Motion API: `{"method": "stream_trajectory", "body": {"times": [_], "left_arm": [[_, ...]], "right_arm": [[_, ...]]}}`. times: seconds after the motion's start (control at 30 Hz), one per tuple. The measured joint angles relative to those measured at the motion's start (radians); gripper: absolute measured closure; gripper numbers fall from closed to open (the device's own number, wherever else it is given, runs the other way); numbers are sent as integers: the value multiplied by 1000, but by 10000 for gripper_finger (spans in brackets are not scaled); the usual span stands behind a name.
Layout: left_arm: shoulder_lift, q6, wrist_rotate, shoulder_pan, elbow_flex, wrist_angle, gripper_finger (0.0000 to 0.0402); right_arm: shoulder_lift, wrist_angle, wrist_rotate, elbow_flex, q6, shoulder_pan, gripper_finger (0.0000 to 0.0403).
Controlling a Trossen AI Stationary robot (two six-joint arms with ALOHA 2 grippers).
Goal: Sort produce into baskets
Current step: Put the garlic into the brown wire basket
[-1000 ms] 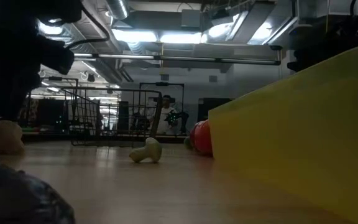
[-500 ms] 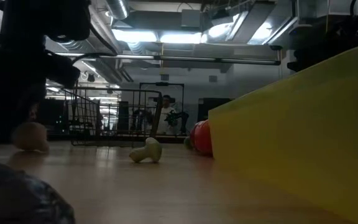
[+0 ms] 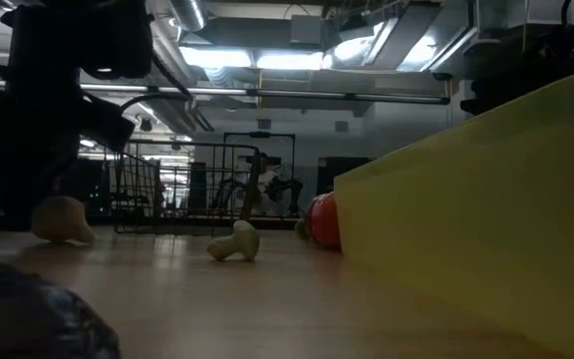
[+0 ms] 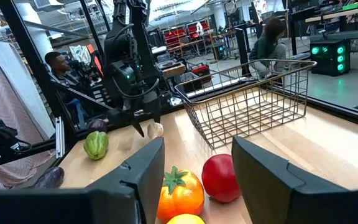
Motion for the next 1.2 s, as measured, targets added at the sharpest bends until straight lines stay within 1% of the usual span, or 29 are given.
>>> {"method": "stream_trajectory", "body": {"times": [0.13, 0.3, 0.47, 0.57, 0.67, 0.87, 0.97, 1.2], "left_arm": [[-2, 1, 33, 7, 0, -39, 141], [-28, 36, 35, 7, 30, -55, 141], [-52, 55, -42, 7, 77, -103, 141], [-52, 55, -67, 8, 82, -99, 141], [-52, 56, -75, 8, 82, -75, 141], [-52, 56, -135, 8, 80, -61, 141], [-52, 56, -139, 8, 72, -62, 141], [-48, 56, -141, 8, 10, 73, 141]], "right_arm": [[0, 0, 0, 0, 0, 0, 216], [0, 1, 0, 0, 0, 0, 216], [0, 0, 0, 0, 0, 0, 216], [0, 0, 0, 0, 0, 0, 216], [0, 0, 0, 0, 0, 0, 216], [0, 0, 0, 0, 0, 0, 216], [0, 0, 0, 0, 0, 0, 216], [0, 0, 0, 0, 0, 0, 216]]}}
